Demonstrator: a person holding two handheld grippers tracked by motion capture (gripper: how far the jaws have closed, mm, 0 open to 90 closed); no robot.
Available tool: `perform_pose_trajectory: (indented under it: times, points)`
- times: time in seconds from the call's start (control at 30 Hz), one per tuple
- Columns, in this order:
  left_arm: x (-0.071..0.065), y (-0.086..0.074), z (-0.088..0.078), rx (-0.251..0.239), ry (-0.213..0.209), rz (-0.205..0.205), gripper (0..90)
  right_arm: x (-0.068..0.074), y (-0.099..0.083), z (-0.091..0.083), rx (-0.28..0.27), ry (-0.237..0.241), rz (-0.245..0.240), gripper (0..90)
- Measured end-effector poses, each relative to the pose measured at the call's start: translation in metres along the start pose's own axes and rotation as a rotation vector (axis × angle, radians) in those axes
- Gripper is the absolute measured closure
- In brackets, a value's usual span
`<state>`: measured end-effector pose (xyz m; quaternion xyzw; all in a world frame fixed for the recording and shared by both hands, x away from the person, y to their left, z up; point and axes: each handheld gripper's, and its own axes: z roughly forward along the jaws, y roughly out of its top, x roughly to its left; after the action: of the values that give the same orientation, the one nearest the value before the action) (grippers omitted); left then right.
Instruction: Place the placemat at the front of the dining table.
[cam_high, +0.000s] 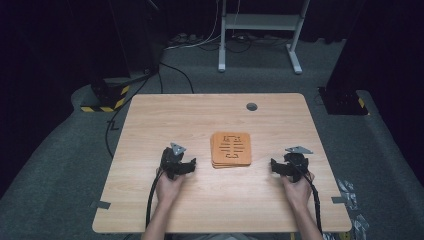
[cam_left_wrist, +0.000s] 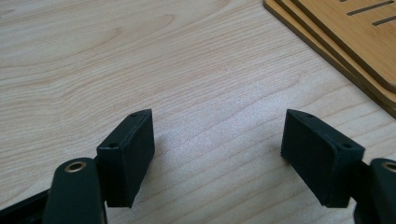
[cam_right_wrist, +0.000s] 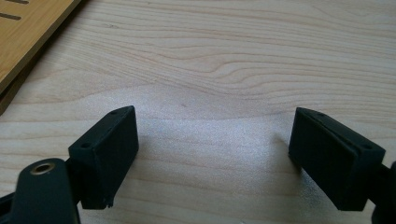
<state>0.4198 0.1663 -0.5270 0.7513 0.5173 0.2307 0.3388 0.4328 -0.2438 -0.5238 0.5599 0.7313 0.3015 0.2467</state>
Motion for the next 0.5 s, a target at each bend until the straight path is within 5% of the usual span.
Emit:
perform_pose_trajectory:
  times: [0.5]
  points:
    - [0.0005, 0.0004, 0.0004, 0.001, -0.002, 0.002, 25.7, 0.0000, 0.0002, 0.0005, -0.002, 0.000, 0.004, 14.7]
